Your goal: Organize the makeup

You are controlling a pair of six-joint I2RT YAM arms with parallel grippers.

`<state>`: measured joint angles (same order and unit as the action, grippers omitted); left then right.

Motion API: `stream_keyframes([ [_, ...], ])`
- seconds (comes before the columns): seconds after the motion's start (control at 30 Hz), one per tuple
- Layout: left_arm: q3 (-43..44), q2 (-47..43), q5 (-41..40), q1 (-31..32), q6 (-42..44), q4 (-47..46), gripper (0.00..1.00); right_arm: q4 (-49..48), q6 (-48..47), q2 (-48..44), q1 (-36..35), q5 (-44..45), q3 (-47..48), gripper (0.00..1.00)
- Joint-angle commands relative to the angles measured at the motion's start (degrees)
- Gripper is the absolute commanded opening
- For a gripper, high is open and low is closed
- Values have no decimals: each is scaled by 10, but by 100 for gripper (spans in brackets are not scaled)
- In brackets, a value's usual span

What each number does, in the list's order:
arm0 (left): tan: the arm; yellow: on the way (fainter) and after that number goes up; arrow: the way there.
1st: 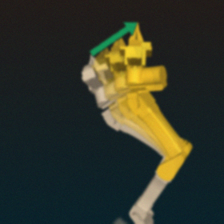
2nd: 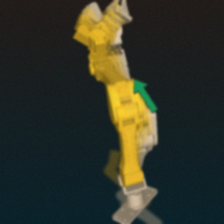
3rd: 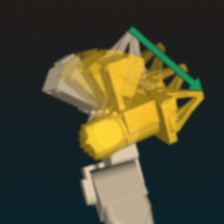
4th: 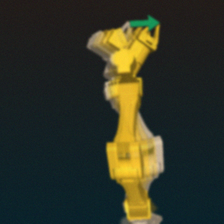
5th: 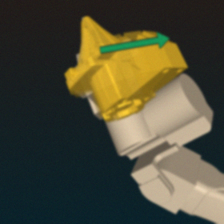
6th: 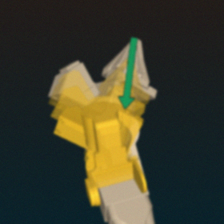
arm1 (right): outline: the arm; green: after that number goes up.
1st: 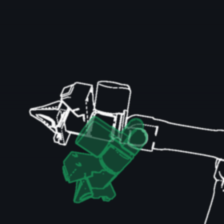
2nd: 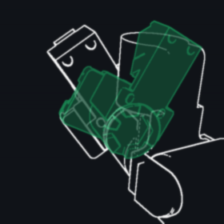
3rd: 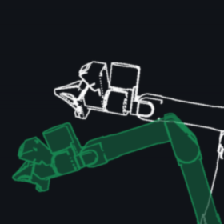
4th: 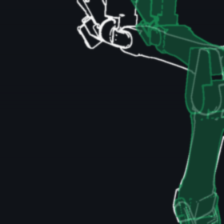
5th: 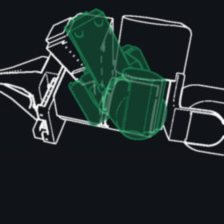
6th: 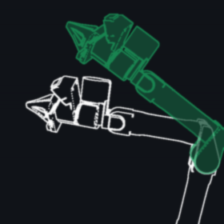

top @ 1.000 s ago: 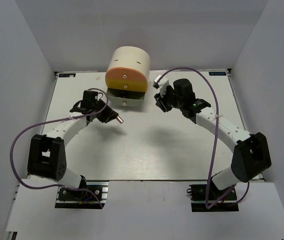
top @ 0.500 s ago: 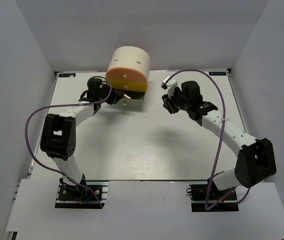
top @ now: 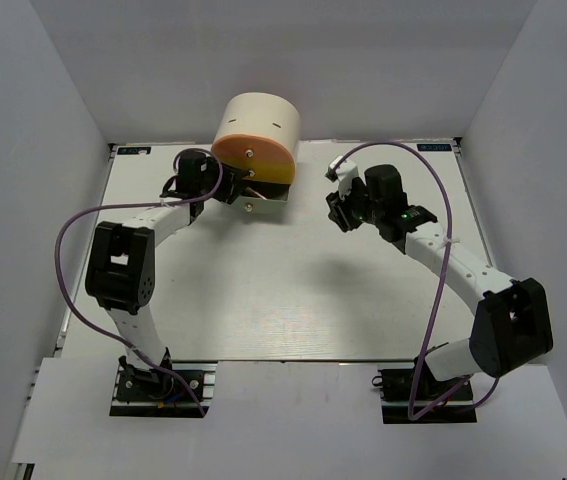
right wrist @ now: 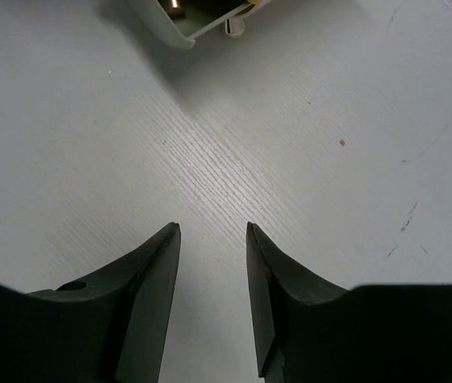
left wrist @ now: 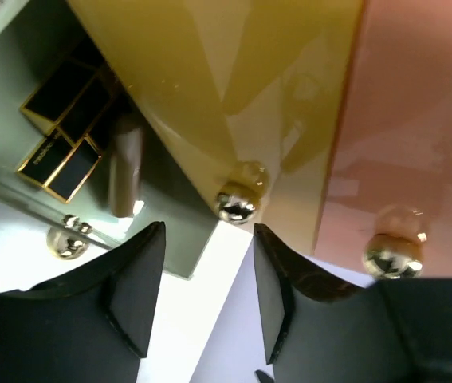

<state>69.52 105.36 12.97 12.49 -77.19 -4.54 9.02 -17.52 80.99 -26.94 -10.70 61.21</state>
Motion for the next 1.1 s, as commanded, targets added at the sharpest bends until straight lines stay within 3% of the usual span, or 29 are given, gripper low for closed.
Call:
stream_keyframes([
  [0.0, 32, -9, 5, 3, -2, -1, 58, -3, 9, -22, 4, -11, -2, 45],
  [0.2, 15, -55, 15, 3, 4, -34, 59, 6, 9, -25, 4, -17, 7, 46],
  [0.3, -25, -100, 36, -5, 21, -75, 54, 9, 11, -27, 7, -32, 9, 48],
  [0.33, -40, -112, 55, -10, 31, -88, 51, 12, 8, -28, 11, -41, 11, 49],
  [0.4, -85, -151, 72, -10, 72, -124, 31, 21, -8, -27, 10, -96, 13, 50],
  [0.43, -101, -165, 87, -10, 88, -129, 22, 24, -42, -23, 10, -123, 13, 46],
  [0.47, -115, -178, 94, -10, 118, -127, 5, 33, -66, -20, 10, -195, 11, 42],
  [0.5, -144, -190, 103, -10, 133, -123, 0, 42, -94, -7, 8, -230, 12, 36],
  [0.53, -158, -212, 113, -10, 148, -115, 0, 56, -129, 5, 7, -269, 14, 4],
  [0.63, -220, -266, 120, -10, 200, -47, 0, 102, -262, 54, -2, -377, 34, 0],
  [0.73, -275, -344, 91, -10, 234, 25, 0, 90, -288, 110, -28, -355, 72, 0],
  [0.77, -285, -367, 64, -10, 241, 42, 4, 73, -297, 143, -34, -341, 84, 0],
  [0.8, -306, -390, 49, -10, 245, 71, 26, 62, -298, 160, -45, -327, 107, 0],
  [0.87, -329, -459, 16, -10, 250, 114, 44, 46, -295, 219, -65, -267, 137, 0],
  [0.9, -350, -483, 5, -10, 248, 126, 58, 22, -285, 238, -75, -246, 165, 0],
  [1.07, -399, -636, -57, -10, 216, 214, 69, -83, -205, 338, -113, -56, 236, 0],
])
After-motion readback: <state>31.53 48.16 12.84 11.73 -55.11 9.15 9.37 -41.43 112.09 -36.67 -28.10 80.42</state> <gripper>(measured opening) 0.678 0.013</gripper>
